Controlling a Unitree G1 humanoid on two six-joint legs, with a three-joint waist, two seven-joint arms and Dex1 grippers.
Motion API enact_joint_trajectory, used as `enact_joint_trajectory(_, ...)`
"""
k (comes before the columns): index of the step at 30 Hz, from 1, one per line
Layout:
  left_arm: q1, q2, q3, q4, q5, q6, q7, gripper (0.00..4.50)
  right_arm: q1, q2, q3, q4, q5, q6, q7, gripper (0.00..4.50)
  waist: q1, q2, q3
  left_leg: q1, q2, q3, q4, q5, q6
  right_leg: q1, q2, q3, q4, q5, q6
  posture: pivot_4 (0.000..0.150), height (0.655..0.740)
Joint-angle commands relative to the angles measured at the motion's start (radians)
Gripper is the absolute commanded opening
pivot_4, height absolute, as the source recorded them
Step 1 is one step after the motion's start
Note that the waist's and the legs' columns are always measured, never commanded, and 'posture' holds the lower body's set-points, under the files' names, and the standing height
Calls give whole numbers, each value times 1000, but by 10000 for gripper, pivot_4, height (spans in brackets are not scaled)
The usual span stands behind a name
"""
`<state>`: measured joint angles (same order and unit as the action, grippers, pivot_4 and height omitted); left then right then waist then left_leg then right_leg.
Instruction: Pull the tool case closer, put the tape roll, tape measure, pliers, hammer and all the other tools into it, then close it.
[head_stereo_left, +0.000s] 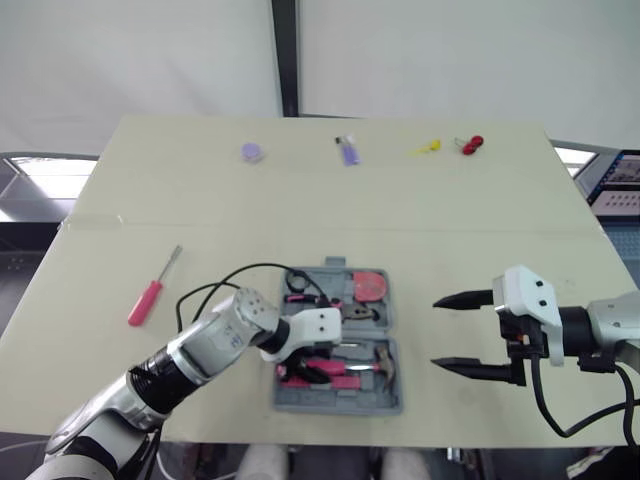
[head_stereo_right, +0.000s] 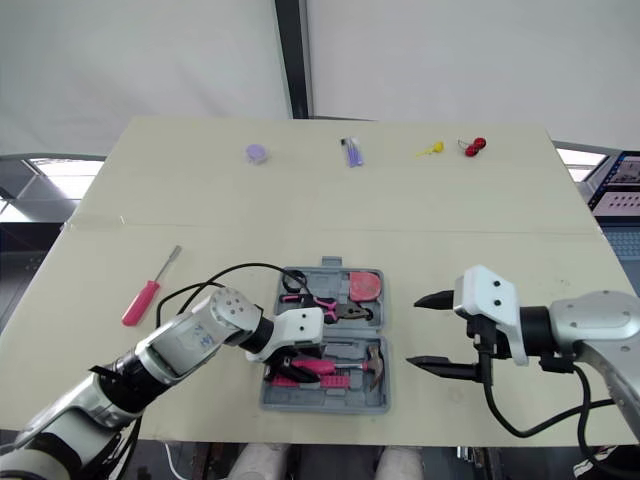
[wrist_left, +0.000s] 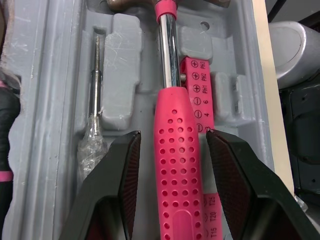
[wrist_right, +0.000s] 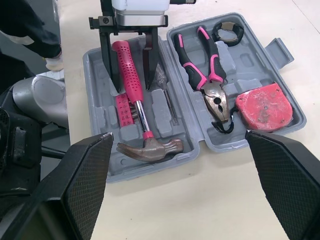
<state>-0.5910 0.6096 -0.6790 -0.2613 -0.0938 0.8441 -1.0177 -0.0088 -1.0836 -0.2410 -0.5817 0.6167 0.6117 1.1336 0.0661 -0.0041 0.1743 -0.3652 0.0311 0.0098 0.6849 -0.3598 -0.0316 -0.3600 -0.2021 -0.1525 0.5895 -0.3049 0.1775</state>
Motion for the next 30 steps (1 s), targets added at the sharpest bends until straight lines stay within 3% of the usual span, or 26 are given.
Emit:
enact_joint_trajectory(1,7,1,0,-30,3,2,-6,17052,-8,8,-4,-10,10,-6,-7,45000,0,0,0,0,0,0,0,0,0,0,0,0,0,0,0,1500,7400)
enact_joint_trajectory(4,8,0,2,-30,4,-1,-6,6582,-7,8,-5,-10,11,-6,-6,45000,1,0,0,0,0,0,0,0,0,0,0,0,0,0,0,1500,7400)
enact_joint_trajectory(18,-77,21,24,-94,4,56,-25,6563,-10,9,1,-8,7,-10,-6,45000,1,0,0,0,0,0,0,0,0,0,0,0,0,0,0,1500,7400)
enact_joint_trajectory(30,-157,29,-72,-181,33,199,3,6563,-14,11,10,-6,3,-13,-8,45000,-5,0,0,-1,0,0,0,0,0,0,0,0,0,0,0,1500,7400)
